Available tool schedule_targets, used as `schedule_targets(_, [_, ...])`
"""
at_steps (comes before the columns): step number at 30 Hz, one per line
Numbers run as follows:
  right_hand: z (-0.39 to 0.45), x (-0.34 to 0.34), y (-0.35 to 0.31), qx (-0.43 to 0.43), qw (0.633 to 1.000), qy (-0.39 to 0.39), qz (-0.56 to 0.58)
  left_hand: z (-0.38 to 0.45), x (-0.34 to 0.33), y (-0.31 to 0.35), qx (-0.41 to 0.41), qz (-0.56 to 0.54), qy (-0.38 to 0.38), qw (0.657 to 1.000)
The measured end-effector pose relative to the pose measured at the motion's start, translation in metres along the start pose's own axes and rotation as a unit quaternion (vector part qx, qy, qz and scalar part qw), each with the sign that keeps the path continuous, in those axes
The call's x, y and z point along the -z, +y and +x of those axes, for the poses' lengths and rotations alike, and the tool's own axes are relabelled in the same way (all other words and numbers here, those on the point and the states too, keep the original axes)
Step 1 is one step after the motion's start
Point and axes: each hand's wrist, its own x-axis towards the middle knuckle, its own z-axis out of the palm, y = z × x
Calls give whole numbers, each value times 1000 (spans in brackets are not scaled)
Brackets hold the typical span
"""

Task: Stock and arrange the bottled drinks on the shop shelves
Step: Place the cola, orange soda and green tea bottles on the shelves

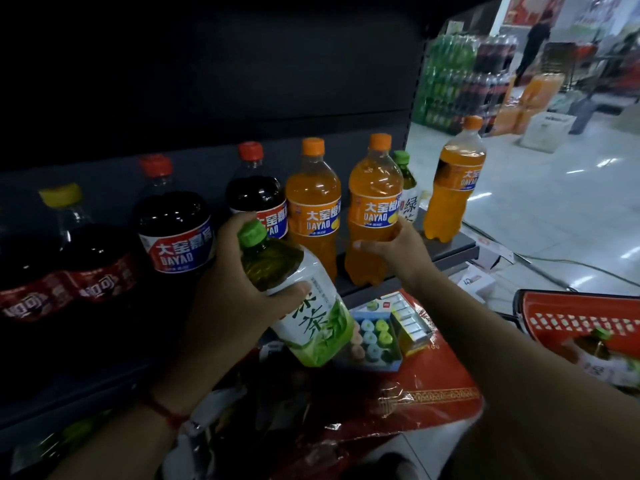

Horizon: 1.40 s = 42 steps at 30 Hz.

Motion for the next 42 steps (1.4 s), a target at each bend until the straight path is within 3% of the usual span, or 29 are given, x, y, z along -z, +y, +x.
schedule_targets(11, [22,-19,10,0,999,11,-40,6,8,5,16,-72,2,997])
schedule_targets(16, [-44,-13,-24,67,997,42,-14,5,11,17,20,-95,2,995])
schedule_targets(18, [-87,-8,-44,71,996,-49,-33,4,13,25,17,-110,0,994])
schedule_targets(20, [-120,-4,-63,52,977,-204,-38,5,15,34,13,-123,-5,992])
schedule_targets(22, [-136,2,-75,48,962,-268,-29,6,17,46,0,-134,-15,991])
schedule_targets(32, [-142,35,-169,142,976,-156,49,39,43,162,-143,-151,-19,978])
schedule_targets(36, [-130,47,-225,172,969,-126,122,63,74,221,-205,-52,-105,972])
schedule_targets(42, [-104,50,-299,229,952,-110,171,103,110,304,-286,92,-57,952])
